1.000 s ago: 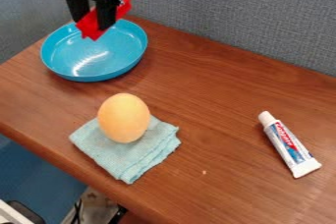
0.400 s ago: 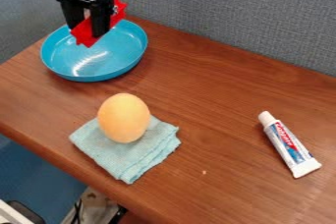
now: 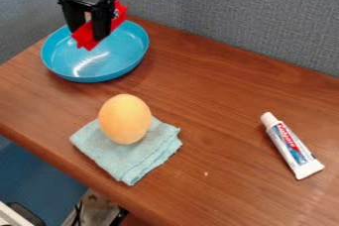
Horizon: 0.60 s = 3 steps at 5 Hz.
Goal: Put the red object on the blue plate
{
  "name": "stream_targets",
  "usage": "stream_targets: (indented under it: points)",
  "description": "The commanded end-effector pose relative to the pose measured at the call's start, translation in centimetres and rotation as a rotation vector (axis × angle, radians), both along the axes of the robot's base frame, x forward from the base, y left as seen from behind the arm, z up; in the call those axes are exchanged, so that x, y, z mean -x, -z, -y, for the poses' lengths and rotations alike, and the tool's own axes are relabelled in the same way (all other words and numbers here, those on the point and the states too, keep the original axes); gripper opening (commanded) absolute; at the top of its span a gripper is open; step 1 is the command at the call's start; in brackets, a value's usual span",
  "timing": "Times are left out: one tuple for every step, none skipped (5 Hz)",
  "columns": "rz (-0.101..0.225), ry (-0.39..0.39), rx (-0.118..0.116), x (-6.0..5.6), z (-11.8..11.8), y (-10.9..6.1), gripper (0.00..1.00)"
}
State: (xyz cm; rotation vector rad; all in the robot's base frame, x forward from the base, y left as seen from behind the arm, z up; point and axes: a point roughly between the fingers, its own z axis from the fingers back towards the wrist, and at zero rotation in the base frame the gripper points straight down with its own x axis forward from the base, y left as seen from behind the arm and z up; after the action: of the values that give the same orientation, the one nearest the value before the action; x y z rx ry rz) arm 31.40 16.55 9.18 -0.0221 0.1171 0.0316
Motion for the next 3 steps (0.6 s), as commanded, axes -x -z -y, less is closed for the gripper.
stream_targets:
  points:
    - [0.047,-0.008,-0.038,-0.45,-1.03,-1.43,0.0]
    - [0.042,-0.004,-0.037,-0.51,-1.07,-1.11,0.0]
    - [0.038,-0.002,-0.037,-0.55,-1.11,-0.8,0.0]
